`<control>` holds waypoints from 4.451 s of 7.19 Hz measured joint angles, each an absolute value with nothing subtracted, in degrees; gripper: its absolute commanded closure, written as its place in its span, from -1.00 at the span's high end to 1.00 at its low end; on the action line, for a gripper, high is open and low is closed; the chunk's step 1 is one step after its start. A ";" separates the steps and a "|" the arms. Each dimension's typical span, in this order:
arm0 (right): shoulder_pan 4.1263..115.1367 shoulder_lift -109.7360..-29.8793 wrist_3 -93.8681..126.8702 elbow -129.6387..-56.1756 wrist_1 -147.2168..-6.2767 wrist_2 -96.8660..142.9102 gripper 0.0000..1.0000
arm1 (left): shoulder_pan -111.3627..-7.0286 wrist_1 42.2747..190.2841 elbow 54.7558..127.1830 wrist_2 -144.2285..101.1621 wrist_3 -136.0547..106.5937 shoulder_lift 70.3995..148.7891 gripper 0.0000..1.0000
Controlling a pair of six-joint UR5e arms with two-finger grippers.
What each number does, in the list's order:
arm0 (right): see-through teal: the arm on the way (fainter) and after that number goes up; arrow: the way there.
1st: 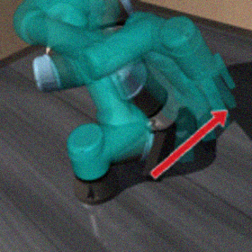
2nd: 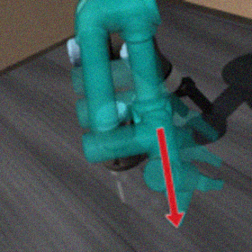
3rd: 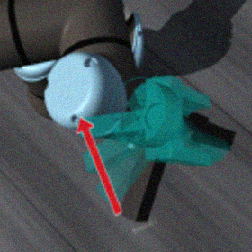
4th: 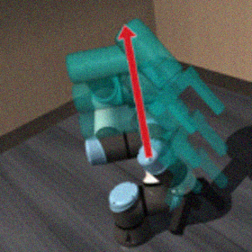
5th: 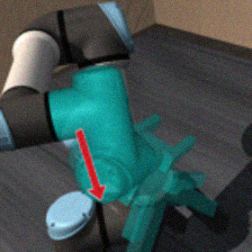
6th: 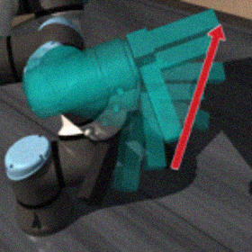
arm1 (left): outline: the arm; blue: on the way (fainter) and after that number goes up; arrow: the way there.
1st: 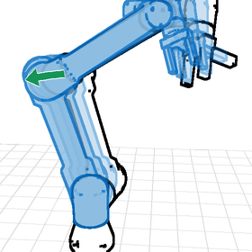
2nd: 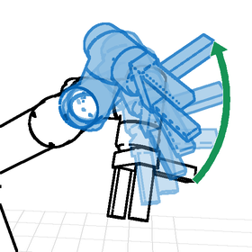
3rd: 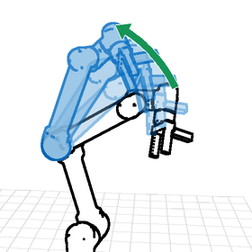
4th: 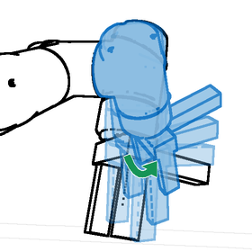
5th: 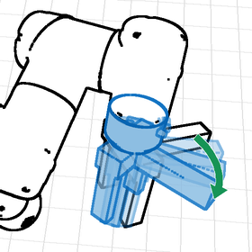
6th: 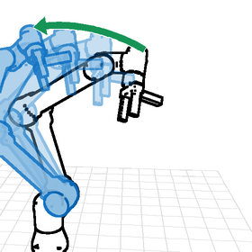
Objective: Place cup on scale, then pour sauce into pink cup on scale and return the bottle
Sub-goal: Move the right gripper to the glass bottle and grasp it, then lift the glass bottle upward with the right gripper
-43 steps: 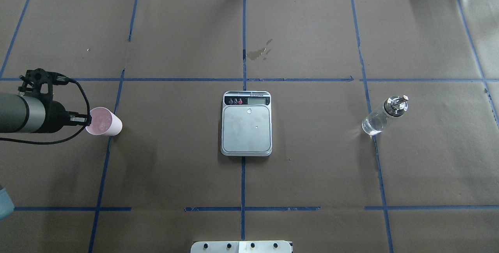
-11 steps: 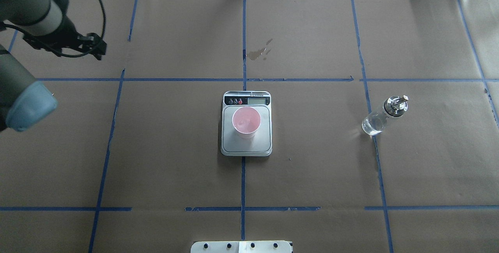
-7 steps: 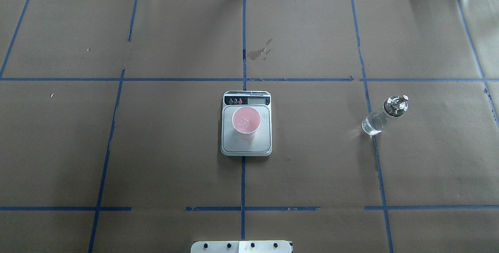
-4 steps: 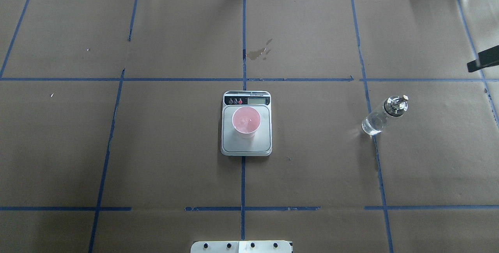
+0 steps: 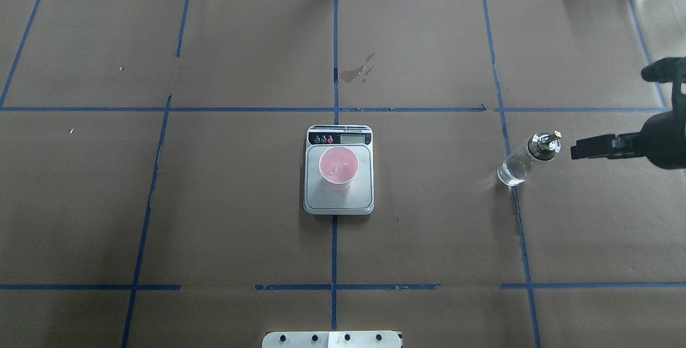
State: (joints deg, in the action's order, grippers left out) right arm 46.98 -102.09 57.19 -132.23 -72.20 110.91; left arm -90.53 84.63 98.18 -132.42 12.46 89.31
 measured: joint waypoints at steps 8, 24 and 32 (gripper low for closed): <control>13.57 -101.69 79.88 -110.94 -49.34 57.93 1.00 | -90.53 84.64 98.79 -133.59 12.48 89.30 1.00; 18.18 -97.66 70.27 -108.16 -44.30 50.28 -0.59 | -90.53 84.64 98.79 -133.59 12.48 89.36 1.00; 18.74 -95.17 66.06 -113.47 -42.68 44.32 -1.00 | -90.50 84.64 98.81 -133.61 12.48 89.38 1.00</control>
